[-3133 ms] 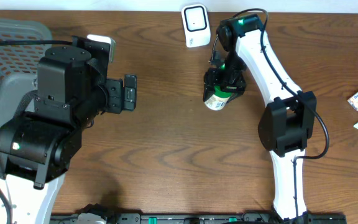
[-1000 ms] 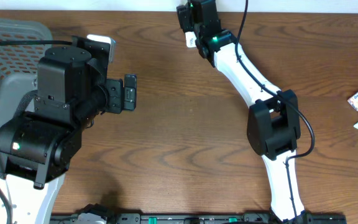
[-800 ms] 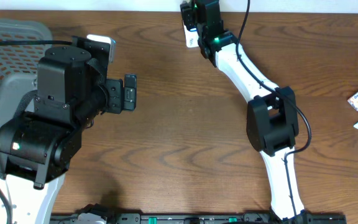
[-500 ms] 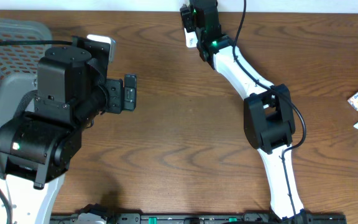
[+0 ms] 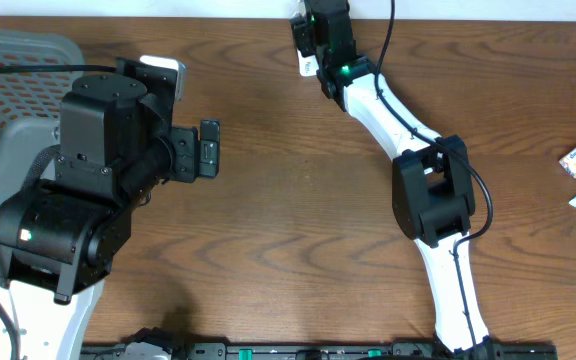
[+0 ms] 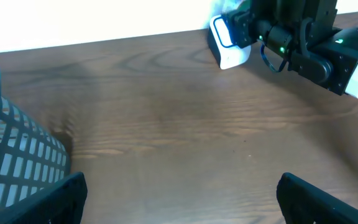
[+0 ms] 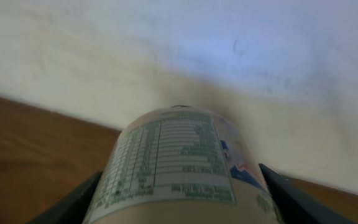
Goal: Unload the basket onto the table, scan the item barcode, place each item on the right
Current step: 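Carry the jar up and hold its label against the white scanner, then carry the jar to the right table edge and release it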
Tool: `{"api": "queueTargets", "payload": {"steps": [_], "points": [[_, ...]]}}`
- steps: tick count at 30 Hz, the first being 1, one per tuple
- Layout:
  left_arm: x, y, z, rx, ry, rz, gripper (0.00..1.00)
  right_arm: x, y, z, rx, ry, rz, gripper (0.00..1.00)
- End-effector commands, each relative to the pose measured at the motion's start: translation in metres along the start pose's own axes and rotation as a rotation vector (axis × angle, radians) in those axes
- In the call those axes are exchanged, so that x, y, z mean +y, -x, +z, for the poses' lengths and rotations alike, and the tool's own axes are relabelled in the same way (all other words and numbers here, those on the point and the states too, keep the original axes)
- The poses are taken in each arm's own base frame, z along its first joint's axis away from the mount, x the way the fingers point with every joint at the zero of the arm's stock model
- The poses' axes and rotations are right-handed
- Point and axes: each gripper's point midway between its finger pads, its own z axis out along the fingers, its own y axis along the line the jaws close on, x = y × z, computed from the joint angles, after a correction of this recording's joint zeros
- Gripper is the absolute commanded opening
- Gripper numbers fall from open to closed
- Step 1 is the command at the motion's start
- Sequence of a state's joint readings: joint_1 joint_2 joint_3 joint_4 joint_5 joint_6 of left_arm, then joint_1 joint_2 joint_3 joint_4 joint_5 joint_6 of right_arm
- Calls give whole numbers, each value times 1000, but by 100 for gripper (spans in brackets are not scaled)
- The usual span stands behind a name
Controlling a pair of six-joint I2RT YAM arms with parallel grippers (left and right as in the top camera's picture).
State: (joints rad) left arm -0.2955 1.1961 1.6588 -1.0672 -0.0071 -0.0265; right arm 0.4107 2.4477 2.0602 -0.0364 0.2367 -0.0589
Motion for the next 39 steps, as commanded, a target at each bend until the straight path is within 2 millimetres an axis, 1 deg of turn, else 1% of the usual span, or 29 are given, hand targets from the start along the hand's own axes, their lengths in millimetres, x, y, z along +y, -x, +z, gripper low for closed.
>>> {"api": "queueTargets", "payload": {"steps": [1, 3, 6, 9, 11, 12, 13, 14, 17, 20, 22, 24, 28, 31, 34, 38, 39], "points": [[4, -1, 1, 1, 16, -8, 98, -2, 7, -12, 31, -7, 27, 65], [4, -1, 1, 1, 16, -8, 98, -8, 11, -29, 82, -8, 49, 65], [4, -1, 1, 1, 16, -8, 98, -22, 18, -62, 166, -18, 77, 64], [4, -1, 1, 1, 16, -8, 98, -47, 20, -101, 261, -62, 138, 65], [4, -1, 1, 1, 16, -8, 98, -70, 12, -126, 344, -106, 214, 65], [4, -1, 1, 1, 16, -8, 98, -82, 4, -138, 393, -134, 261, 66], [4, -1, 1, 1, 16, -8, 98, -98, -6, -151, 449, -171, 318, 66], [4, -1, 1, 1, 16, -8, 98, -109, -15, -160, 492, -198, 360, 66], [4, -1, 1, 1, 16, -8, 98, -138, -50, -182, 650, -233, 490, 67], [4, -1, 1, 1, 16, -8, 98, -163, -81, -191, 770, -236, 603, 63], [4, -1, 1, 1, 16, -8, 98, -184, -96, -196, 812, -273, 647, 63], [4, -1, 1, 1, 16, -8, 98, -200, -105, -199, 830, -302, 672, 64], [4, -1, 1, 1, 16, -8, 98, -230, -125, -199, 857, -351, 720, 70], [4, -1, 1, 1, 16, -8, 98, -254, -141, -198, 872, -391, 760, 71], [4, -1, 1, 1, 16, -8, 98, -271, -161, -198, 907, -417, 785, 71], [4, -1, 1, 1, 16, -8, 98, -288, -186, -200, 960, -447, 806, 70], [4, -1, 1, 1, 16, -8, 98, -291, -193, -200, 975, -453, 813, 69]]}}
